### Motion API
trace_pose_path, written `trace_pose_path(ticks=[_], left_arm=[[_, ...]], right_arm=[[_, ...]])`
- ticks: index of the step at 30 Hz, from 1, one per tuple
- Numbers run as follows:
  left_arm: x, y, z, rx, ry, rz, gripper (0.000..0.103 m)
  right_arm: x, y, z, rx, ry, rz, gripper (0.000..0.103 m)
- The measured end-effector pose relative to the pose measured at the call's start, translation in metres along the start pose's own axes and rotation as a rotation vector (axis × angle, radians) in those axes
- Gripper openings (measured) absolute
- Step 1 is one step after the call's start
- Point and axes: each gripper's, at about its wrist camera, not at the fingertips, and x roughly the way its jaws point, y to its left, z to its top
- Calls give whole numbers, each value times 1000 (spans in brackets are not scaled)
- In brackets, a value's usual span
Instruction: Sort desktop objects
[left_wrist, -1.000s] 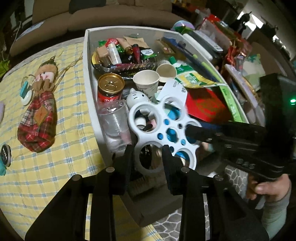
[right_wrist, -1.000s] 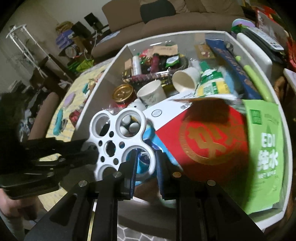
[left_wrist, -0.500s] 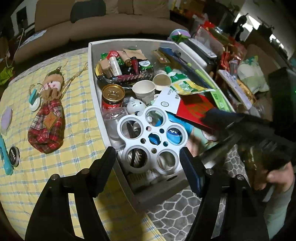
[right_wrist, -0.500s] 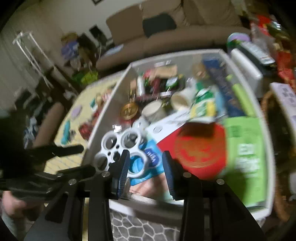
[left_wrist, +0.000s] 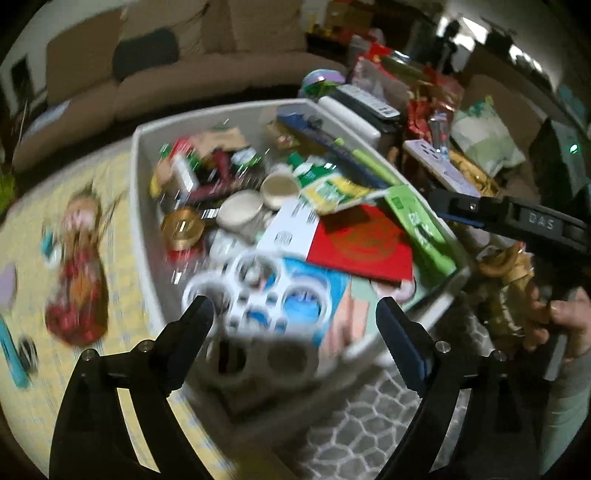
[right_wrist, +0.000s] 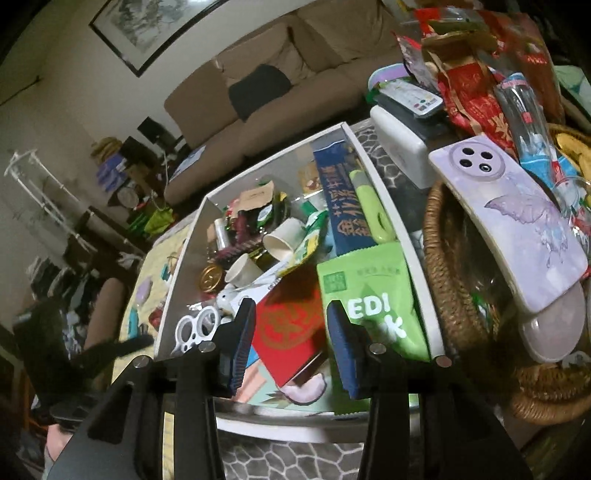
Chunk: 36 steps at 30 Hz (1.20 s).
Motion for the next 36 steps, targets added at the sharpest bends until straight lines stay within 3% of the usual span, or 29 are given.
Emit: trace_pose_path(ticks=[2, 5, 7, 12, 14, 15, 17, 19, 23, 25, 27, 29, 33, 36], left_arm=[[12, -14, 15, 71, -15, 36, 88], [34, -35, 30, 176, -20, 86, 88], [50, -46, 38, 217, -13, 81, 88], [79, -57, 52, 197, -13, 60, 85], [90, -57, 57, 184, -1, 60, 69], [97, -55, 59, 172, 10, 60, 62], [109, -48, 64, 120, 35, 38, 36], [115, -36, 68, 35, 50, -9, 28], [110, 6, 68, -232, 4, -163, 18], [111, 36, 59, -434, 3, -299, 17], [109, 52, 50, -541, 14, -381, 15], [99, 55, 46, -530, 6, -385, 16], [60, 50, 35, -413, -24, -331, 23], [30, 52, 20, -357, -40, -285, 35]], right_arm=[[-4, 0, 1, -9, -12, -6, 50], [-6, -2, 2, -21, -11, -6, 51], [-5, -4, 1, -21, -6, -5, 51], [-5, -16, 1, -7, 9, 13, 51], [-6, -18, 2, -4, 8, 19, 51], [-7, -19, 2, -3, 7, 23, 51], [-8, -21, 3, -3, 3, 26, 51], [-7, -20, 3, -9, 5, 30, 51], [-2, -17, 1, -26, 19, 34, 51], [2, -14, -1, -30, 29, 37, 51], [5, -10, -1, -35, 35, 41, 51], [6, -6, -2, -43, 34, 43, 51], [6, 6, -4, -58, 28, 48, 51], [7, 17, -6, -75, 26, 48, 51]])
